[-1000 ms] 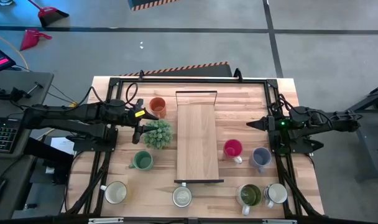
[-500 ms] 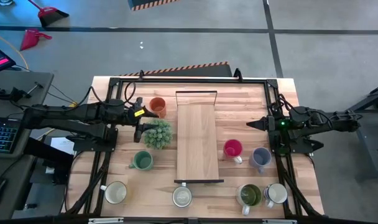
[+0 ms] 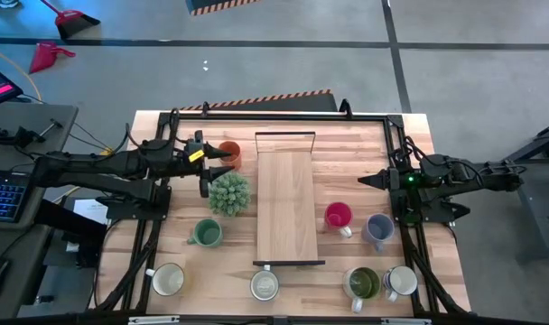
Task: Place coffee mugs
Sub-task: Put the red mug on the shelf
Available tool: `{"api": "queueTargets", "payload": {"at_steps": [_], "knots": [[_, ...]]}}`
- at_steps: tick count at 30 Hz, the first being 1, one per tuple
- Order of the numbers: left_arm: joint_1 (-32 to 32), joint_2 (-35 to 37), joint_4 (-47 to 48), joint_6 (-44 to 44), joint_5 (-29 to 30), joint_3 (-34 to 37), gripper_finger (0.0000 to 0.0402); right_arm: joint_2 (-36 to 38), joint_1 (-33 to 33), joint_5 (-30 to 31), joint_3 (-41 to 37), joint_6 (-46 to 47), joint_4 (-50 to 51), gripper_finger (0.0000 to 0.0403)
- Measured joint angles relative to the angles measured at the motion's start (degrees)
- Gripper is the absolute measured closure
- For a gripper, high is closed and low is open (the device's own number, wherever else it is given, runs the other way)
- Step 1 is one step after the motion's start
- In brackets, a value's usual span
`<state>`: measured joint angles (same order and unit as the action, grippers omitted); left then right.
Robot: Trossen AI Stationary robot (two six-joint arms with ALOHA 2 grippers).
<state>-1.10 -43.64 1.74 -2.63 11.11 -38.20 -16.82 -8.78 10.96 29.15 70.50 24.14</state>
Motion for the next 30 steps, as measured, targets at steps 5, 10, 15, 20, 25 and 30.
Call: {"api": "queueTargets", "payload": {"at_steps": [5,10,15,20,25,30], "knots": [[0.0,0.0,-0.4,-0.3,0.0,0.0,0.0222,0.0,0.0,0.0,0.0,0.0,0.0,0.0403],[0.0,0.0,-1.9,-0.3,0.0,0.0,0.0222,0.0,0.0,0.7,0.0,0.0,0.0,0.0403],[0.0,0.0,-2.1,-2.3,0.0,0.0,0.0222,-0.1,0.0,1.5,0.0,0.0,0.0,0.0403],[0.0,0.0,-2.1,-7.2,0.0,0.0,0.0222,-0.1,0.0,5.3,0.0,0.0,0.0,0.0403],[0.0,0.0,-2.2,-8.2,0.0,0.0,0.0222,-0.1,0.0,8.9,0.0,0.2,-1.6,0.0403],[0.0,-0.6,-5.3,-12.2,-0.8,0.0,0.0222,-0.5,0.0,17.3,0.0,-0.4,-5.2,0.0403]]}}
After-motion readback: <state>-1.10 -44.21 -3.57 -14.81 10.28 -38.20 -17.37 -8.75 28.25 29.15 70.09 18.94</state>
